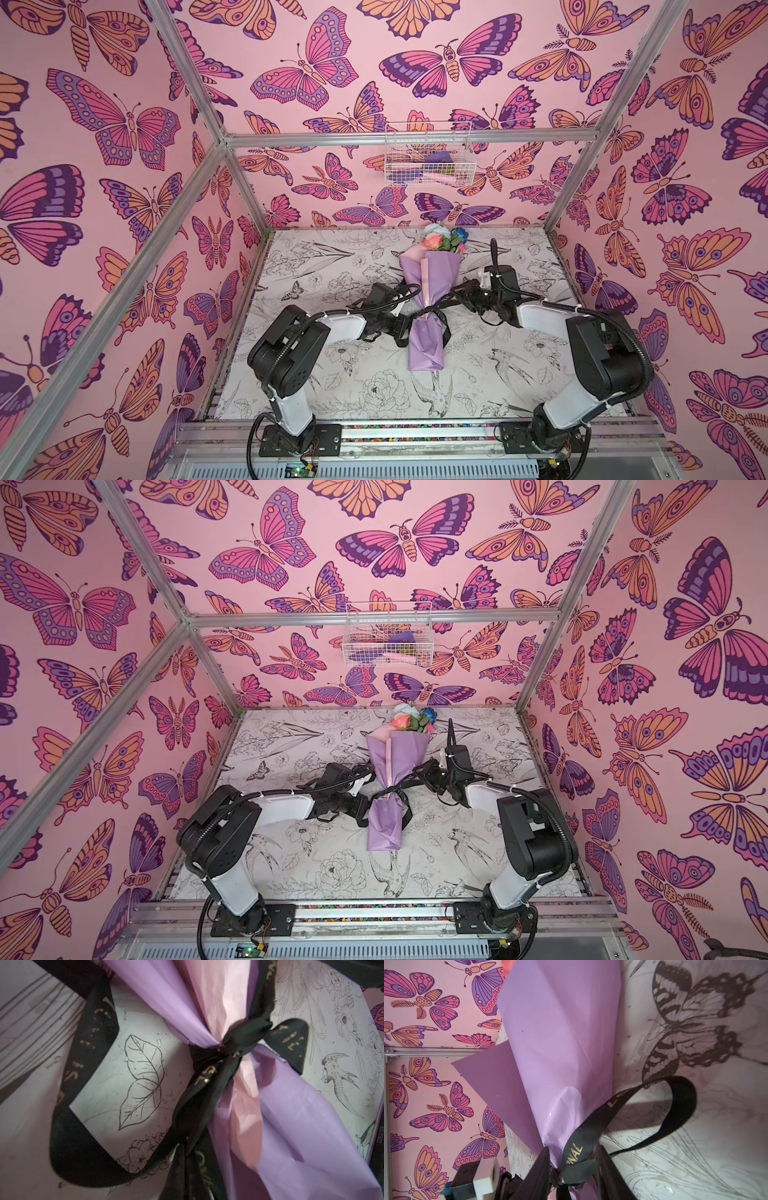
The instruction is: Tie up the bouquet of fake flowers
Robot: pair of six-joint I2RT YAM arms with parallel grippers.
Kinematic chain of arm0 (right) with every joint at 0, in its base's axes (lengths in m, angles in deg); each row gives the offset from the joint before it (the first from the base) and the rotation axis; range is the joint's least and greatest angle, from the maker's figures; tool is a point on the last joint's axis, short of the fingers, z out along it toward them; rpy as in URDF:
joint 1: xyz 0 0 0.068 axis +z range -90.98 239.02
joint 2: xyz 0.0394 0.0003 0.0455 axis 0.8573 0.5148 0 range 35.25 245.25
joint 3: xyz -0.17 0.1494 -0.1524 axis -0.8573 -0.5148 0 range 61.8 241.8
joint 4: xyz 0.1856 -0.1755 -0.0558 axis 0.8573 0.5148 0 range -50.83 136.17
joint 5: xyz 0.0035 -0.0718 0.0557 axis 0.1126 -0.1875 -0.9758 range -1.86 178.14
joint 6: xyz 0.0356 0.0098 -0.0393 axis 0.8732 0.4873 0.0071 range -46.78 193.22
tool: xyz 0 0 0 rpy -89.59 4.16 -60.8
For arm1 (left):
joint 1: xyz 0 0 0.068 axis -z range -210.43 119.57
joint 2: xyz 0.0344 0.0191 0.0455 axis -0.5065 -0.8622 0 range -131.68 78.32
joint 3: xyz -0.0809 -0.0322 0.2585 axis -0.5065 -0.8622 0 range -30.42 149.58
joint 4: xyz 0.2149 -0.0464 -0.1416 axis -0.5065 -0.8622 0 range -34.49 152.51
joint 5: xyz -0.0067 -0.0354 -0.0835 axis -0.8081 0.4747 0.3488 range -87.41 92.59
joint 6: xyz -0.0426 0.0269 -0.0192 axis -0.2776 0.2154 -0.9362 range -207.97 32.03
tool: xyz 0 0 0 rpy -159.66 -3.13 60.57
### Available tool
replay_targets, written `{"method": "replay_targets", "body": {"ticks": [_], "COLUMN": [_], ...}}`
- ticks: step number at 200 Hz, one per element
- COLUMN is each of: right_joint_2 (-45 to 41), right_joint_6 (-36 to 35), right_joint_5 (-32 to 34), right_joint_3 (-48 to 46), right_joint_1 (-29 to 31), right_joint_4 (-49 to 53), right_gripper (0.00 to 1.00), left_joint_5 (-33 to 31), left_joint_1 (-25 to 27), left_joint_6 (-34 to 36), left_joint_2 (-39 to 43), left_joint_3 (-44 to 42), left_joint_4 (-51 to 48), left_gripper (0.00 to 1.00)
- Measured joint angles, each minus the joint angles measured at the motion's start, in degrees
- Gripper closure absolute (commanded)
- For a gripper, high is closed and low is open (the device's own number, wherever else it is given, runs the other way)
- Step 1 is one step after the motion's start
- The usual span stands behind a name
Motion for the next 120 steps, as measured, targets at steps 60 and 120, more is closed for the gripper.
{"method": "replay_targets", "body": {"ticks": [60,120], "right_joint_2": [3.98,5.27], "right_joint_6": [0.00,-0.37], "right_joint_5": [0.26,0.24], "right_joint_3": [1.14,4.37], "right_joint_1": [0.28,2.12], "right_joint_4": [-0.02,-0.02], "right_gripper": [0.62,0.67], "left_joint_5": [0.44,0.57], "left_joint_1": [0.00,0.00], "left_joint_6": [-0.04,-0.22], "left_joint_2": [-0.04,-0.07], "left_joint_3": [0.00,0.00], "left_joint_4": [0.02,0.02], "left_gripper": [1.00,1.00]}}
